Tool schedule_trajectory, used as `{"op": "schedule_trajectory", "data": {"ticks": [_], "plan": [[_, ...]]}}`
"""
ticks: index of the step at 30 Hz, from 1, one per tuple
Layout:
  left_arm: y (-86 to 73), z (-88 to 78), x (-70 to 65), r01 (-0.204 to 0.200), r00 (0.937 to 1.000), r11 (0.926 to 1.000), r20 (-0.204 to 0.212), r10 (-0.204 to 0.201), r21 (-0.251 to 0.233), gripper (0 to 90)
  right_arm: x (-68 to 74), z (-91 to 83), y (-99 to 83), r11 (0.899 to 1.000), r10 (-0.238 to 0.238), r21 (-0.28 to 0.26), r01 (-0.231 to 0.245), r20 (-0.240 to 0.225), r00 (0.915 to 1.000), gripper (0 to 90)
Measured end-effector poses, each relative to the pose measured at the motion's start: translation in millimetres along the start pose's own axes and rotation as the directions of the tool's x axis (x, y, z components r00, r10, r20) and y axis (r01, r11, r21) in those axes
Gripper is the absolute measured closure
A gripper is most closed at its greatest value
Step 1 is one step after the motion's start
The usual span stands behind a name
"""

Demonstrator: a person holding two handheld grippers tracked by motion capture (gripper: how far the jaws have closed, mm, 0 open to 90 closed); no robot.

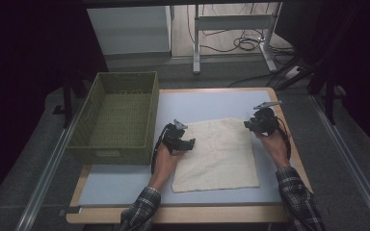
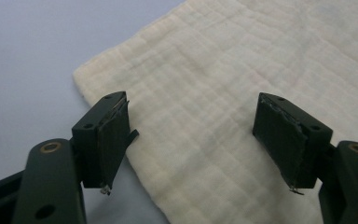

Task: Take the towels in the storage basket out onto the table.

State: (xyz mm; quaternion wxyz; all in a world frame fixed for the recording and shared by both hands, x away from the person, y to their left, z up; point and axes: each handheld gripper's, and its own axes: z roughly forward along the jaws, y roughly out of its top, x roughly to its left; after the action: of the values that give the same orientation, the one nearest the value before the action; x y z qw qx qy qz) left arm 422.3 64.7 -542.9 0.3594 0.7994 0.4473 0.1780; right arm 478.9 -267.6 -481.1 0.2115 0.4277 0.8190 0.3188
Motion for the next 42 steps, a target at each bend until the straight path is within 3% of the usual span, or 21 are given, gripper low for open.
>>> {"op": "schedule_trajectory", "data": {"ticks": [5,7,8,11,12,15,17,19,21,23,24,26,30,35,42], "plan": [[4.1,0.4,2.1,-0.016,0.9999,0.9997,0.007,0.015,0.021,25.6,-7.5,19.1,2.3,0.999,0.033,0.003,-0.033,-0.002,0.9995,63.2],[9.3,1.0,5.8,-0.011,0.9996,0.9993,-0.025,0.012,0.036,26.9,-9.6,27.9,3.8,0.999,0.047,0.014,-0.047,-0.01,0.9988,63.1],[12.6,1.1,8.7,-0.008,0.9979,0.9992,-0.064,0.01,0.039,29.9,-10.5,31.3,3.9,0.999,0.046,0.024,-0.046,-0.011,0.9989,62.8],[21.7,6.0,20.3,0.041,0.992,0.9981,-0.121,-0.036,0.045,35.8,-11.5,43.7,2.5,0.998,0.044,0.054,-0.044,-0.006,0.999,60.8],[24.5,9.6,24.1,0.046,0.987,0.9974,-0.156,-0.037,0.055,37.3,-11.6,45.2,2.1,0.997,0.047,0.055,-0.046,-0.005,0.9989,60.7],[29.6,16.2,34.2,0.081,0.9809,0.9954,-0.181,-0.071,0.051,39.2,-12.9,46.5,2.1,0.997,0.062,0.057,-0.06,-0.022,0.9979,61.7],[31.9,19.7,40.6,0.112,0.9795,0.9924,-0.174,-0.101,0.052,37.8,-14.0,47.0,2.2,0.995,0.075,0.062,-0.072,-0.039,0.9965,68.6],[31.0,20.4,45.1,0.182,0.9763,0.9823,-0.128,-0.175,0.044,41.9,-14.8,47.0,0.5,0.991,0.123,0.067,-0.117,-0.089,0.9884,80.2],[30.6,19.0,40.3,0.161,0.9816,0.9859,-0.11,-0.156,0.044,49.6,-12.5,46.4,-0.1,0.991,0.122,0.064,-0.116,-0.097,0.9878,84.8],[32.8,17.3,37.8,0.154,0.986,0.9861,-0.074,-0.149,0.063,69.5,-8.5,44.3,2.7,0.994,0.076,0.084,-0.069,-0.088,0.9932,85.7],[34.3,17.3,36.1,0.15,0.9882,0.9858,-0.043,-0.147,0.076,85.1,-7.4,43.4,3.7,0.995,0.059,0.086,-0.052,-0.082,0.9949,85.8],[37.0,16.2,32.8,0.124,0.9913,0.9892,-0.054,-0.12,0.078,86.7,-5.3,37.6,6.0,0.997,0.039,0.068,-0.035,-0.063,0.9972,85.8],[44.5,0.4,30.8,0.108,0.9925,0.994,-0.059,-0.107,0.02,86.8,-4.6,14.9,10.3,1.0,-0.007,0.004,0.007,-0.048,0.9988,85.9],[49.8,-27.0,18.1,0.044,0.996,0.9986,-0.077,-0.046,-0.03,86.2,-4.2,-19.8,7.1,0.998,-0.027,-0.061,0.022,-0.067,0.9974,85.7],[20.9,-59.2,-8.8,-0.052,0.9977,0.9969,-0.048,0.049,-0.06,85.3,15.3,-67.4,-25.6,0.988,-0.074,-0.142,0.057,-0.118,0.9903,85.3]]}}
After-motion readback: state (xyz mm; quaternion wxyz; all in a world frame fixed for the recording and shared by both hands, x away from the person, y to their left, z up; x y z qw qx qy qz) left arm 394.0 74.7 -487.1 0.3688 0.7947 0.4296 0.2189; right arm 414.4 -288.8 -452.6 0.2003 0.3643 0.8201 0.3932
